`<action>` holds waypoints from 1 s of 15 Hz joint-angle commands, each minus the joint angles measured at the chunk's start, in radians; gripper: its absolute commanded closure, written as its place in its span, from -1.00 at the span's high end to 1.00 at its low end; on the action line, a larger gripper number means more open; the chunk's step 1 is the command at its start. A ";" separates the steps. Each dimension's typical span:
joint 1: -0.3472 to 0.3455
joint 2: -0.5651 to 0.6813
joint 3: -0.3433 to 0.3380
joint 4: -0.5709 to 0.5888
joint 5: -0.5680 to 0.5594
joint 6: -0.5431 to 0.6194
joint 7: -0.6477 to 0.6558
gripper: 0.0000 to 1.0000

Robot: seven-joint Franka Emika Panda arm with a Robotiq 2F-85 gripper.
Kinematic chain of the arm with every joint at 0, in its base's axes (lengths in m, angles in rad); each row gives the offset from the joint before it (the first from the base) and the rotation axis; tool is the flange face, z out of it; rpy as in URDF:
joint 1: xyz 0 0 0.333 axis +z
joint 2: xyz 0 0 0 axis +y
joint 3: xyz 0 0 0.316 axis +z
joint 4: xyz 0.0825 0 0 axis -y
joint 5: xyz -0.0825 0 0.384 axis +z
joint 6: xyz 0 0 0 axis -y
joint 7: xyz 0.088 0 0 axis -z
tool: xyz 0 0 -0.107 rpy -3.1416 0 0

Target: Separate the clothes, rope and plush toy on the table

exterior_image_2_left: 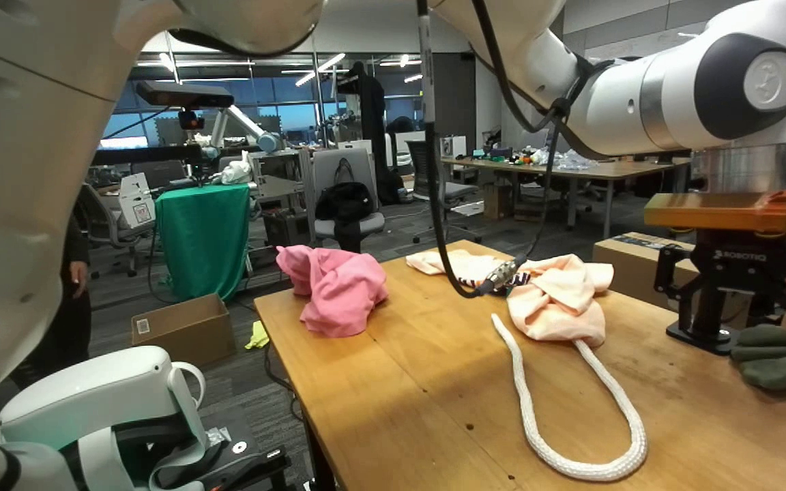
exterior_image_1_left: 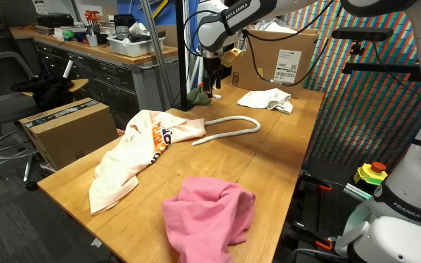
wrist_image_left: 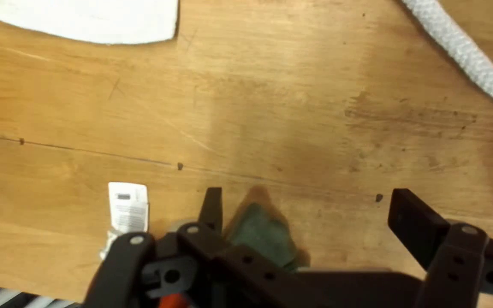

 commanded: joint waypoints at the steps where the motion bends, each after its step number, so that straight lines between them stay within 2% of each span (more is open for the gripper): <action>1: 0.017 -0.120 0.008 -0.201 -0.005 0.089 -0.047 1.00; 9: 0.054 -0.211 -0.005 -0.471 -0.069 0.368 -0.047 1.00; 12: 0.040 -0.243 -0.007 -0.525 -0.089 0.413 -0.089 1.00; 15: -0.001 -0.281 0.006 -0.559 -0.048 0.407 -0.210 1.00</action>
